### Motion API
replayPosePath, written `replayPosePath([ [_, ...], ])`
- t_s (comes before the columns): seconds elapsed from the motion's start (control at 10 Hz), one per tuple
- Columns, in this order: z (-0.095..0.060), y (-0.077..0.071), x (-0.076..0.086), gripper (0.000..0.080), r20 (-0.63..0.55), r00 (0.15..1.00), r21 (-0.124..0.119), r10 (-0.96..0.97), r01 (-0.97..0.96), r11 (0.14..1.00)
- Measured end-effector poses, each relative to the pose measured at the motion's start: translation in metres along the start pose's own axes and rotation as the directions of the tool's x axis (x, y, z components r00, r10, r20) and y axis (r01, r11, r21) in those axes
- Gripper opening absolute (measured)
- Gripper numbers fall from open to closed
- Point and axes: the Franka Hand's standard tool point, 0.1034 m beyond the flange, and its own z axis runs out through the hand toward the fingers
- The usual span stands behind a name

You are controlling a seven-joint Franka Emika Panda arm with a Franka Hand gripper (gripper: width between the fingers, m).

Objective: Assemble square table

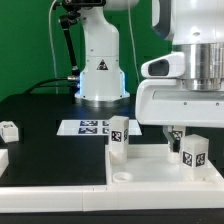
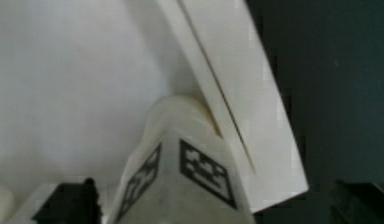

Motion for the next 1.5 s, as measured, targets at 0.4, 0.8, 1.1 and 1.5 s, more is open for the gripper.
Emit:
replayPosePath([
  [0.4,0.0008,0.0128,0.0044,0.0649,-0.006,0.952,-0.011,-0.307,0.307,0.952],
  [0.8,0.0010,0.0136,0.0054,0.0366,-0.010,0.976,-0.010,-0.216,0.216,0.976],
  [1.1,0.0011,0.0136,0.0053,0.0287,-0.012,1.000,-0.007,-0.013,0.013,1.000],
  [1.5,0.0002,0.0112,0.0055,0.0287,0.000,0.929,-0.008,0.371,-0.371,0.929],
])
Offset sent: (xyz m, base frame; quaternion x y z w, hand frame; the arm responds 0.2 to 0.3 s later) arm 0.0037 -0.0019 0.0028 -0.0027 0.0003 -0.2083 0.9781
